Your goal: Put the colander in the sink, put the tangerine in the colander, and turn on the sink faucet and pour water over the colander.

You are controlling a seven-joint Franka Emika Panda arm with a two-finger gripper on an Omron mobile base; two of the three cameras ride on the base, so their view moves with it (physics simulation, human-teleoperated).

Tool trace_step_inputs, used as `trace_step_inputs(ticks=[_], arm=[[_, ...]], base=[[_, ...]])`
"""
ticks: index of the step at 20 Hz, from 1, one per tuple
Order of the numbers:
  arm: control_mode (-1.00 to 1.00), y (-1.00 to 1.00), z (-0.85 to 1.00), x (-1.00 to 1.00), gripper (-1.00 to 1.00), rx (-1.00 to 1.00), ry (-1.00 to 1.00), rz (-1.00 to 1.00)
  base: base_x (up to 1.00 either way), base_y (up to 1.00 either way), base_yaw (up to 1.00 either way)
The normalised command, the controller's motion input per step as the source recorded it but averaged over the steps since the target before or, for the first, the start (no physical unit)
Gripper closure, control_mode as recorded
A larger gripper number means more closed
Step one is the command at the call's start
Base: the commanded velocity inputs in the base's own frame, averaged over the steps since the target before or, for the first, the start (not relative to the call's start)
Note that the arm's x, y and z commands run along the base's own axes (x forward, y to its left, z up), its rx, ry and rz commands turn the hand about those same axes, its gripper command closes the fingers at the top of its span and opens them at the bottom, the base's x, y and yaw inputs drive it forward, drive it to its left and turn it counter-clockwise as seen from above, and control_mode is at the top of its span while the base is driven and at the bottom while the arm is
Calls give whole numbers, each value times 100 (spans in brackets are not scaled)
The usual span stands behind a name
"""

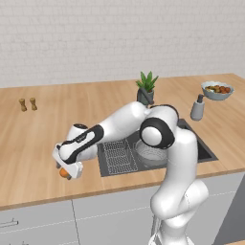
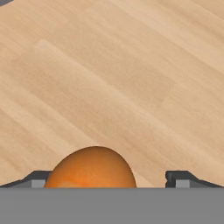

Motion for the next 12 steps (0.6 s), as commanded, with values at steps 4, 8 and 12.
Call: trace_step_inputs(ticks=[4,8,12], arm=[[-100,-3,-27,-1,100,0,1,0],[-100,-32,-24,-19,100,-4,0,0],[-100,-41,-13,-22,100,-8,0,0]], base=[[0,0,0],[0,0,0],[0,0,0]])
